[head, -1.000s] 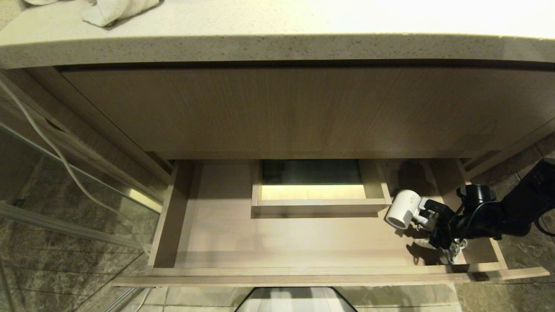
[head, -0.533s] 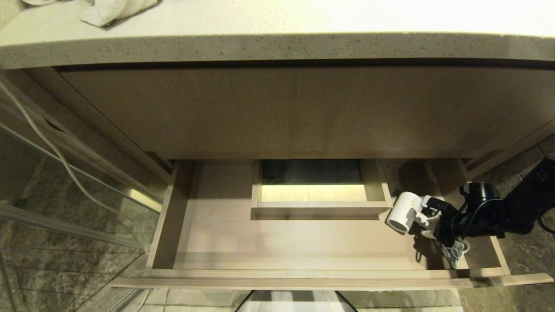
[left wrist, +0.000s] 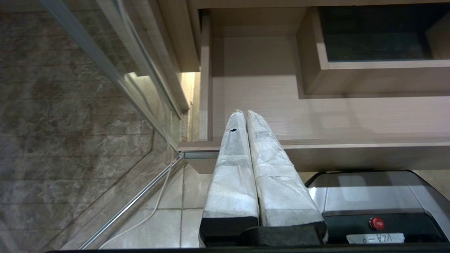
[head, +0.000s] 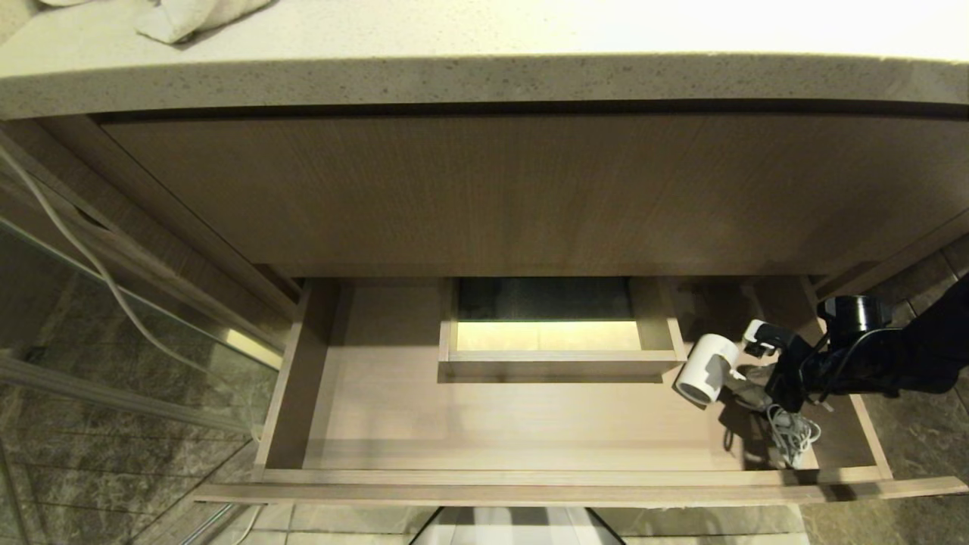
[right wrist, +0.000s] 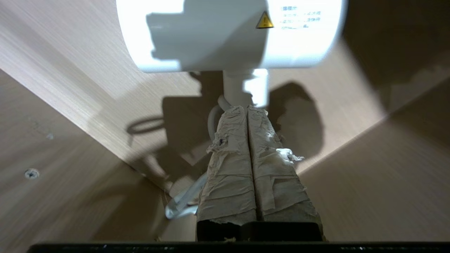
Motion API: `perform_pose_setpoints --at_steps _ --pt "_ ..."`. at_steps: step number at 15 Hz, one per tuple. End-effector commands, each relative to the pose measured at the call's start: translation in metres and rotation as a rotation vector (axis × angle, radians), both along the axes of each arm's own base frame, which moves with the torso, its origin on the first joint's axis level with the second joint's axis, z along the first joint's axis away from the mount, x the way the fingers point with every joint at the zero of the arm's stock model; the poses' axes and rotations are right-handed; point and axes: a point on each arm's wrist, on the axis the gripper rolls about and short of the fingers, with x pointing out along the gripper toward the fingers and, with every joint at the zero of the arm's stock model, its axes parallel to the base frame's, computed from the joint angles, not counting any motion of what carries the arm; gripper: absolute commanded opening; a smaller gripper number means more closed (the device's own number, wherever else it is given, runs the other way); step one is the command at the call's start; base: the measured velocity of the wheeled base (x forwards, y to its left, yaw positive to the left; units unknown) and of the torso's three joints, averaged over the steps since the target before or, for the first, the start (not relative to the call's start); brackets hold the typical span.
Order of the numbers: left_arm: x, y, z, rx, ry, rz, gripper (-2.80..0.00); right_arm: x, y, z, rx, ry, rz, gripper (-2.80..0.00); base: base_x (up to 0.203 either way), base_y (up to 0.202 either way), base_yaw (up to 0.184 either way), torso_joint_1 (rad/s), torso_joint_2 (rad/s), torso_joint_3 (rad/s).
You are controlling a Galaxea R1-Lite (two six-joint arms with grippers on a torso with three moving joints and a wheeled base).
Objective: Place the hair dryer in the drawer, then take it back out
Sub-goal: Take the hairdryer out
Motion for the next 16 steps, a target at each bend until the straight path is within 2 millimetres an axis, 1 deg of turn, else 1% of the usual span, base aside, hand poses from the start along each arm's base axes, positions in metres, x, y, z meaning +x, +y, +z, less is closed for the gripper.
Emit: perform_pose_setpoints --at_steps 1,3,4,5,7,11,14,16 --pt "0.0 0.0 0.0 0.0 -0.002 0.0 -2.8 -0.005 0.001 0.017 -0.011 -0.029 0.004 -2.8 0.0 0.0 0.0 0.0 0.0 0.0" --pt "0.0 0.0 0.0 0.0 -0.001 0.0 -2.8 -0.016 0.005 0.015 -0.002 -0.005 0.004 -2.8 0.0 0.0 0.0 0.0 0.0 0.0" --pt "0.0 0.0 0.0 0.0 0.0 0.0 -2.8 -0.017 0.005 0.012 0.0 0.005 0.004 -2.8 0.0 0.0 0.0 0.0 0.0 0.0" --pt "0.0 0.0 0.0 0.0 -0.001 0.0 -2.8 -0.018 0.005 0.011 -0.001 0.014 0.002 0.0 0.0 0.0 0.0 0.0 0.0 0.0" --pt "0.0 0.0 0.0 0.0 -0.002 0.0 -2.8 -0.02 0.006 0.003 0.008 0.045 -0.011 0.0 0.0 0.0 0.0 0.0 0.0 0.0" --pt "0.0 0.0 0.0 0.0 -0.002 0.0 -2.8 -0.017 0.004 -0.026 0.015 0.108 -0.035 0.0 0.0 0.0 0.0 0.0 0.0 0.0" --pt "0.0 0.0 0.0 0.0 0.0 0.0 -2.8 -0.017 0.008 -0.047 0.028 0.159 -0.026 0.0 0.0 0.0 0.0 0.0 0.0 0.0" --pt "0.0 0.0 0.0 0.0 -0.002 0.0 -2.8 -0.013 0.008 -0.052 0.029 0.159 -0.023 0.0 0.0 0.0 0.0 0.0 0.0 0.0"
